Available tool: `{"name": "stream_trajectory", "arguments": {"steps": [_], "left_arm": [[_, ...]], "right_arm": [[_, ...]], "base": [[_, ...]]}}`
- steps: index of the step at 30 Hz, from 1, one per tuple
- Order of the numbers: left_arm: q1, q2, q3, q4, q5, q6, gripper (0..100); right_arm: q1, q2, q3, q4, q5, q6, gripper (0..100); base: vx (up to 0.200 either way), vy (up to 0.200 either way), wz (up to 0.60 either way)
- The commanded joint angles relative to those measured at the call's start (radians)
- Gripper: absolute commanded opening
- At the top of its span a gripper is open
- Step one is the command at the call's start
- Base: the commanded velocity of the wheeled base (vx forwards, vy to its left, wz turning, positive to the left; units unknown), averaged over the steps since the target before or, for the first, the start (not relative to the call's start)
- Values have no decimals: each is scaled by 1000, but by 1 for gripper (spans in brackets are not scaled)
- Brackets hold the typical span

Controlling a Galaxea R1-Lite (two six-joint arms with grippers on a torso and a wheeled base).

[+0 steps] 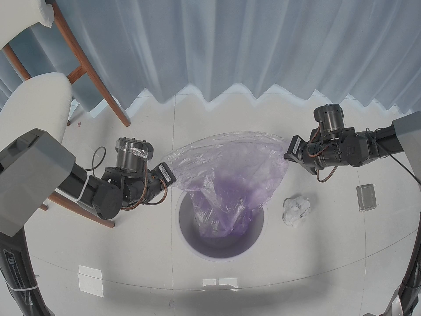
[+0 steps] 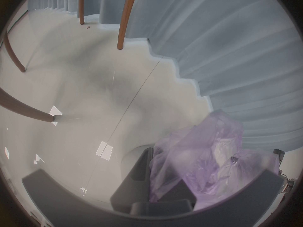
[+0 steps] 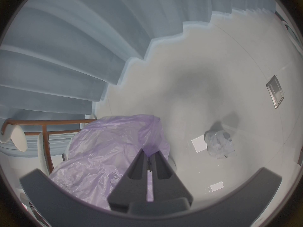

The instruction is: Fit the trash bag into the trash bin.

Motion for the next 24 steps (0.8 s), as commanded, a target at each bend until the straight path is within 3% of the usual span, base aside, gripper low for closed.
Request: {"name": "stream_trajectory", "arguments": {"steps": [1, 7, 13, 19, 20, 24], "left_arm": [[2, 58, -10, 1, -1, -1, 0], [2, 42, 73, -2, 0, 16, 0], [15, -12, 191, -6, -15, 29, 0], [5, -54, 215, -14, -43, 29, 0], [4, -61, 215, -19, -43, 29, 0], [-16, -129, 218, -63, -44, 26, 0]], "right_arm": [[10, 31, 16, 0, -3, 4, 0], [19, -6, 146, -9, -3, -7, 0], [8, -33, 303, -172, -3, -1, 0], [21, -78, 401, -296, 8, 1, 0], [21, -85, 404, -305, 8, 4, 100], [21, -182, 404, -312, 24, 73, 100]], "base": [[0, 0, 0], [0, 0, 0], [0, 0, 0], [0, 0, 0], [0, 0, 0], [0, 0, 0]]}}
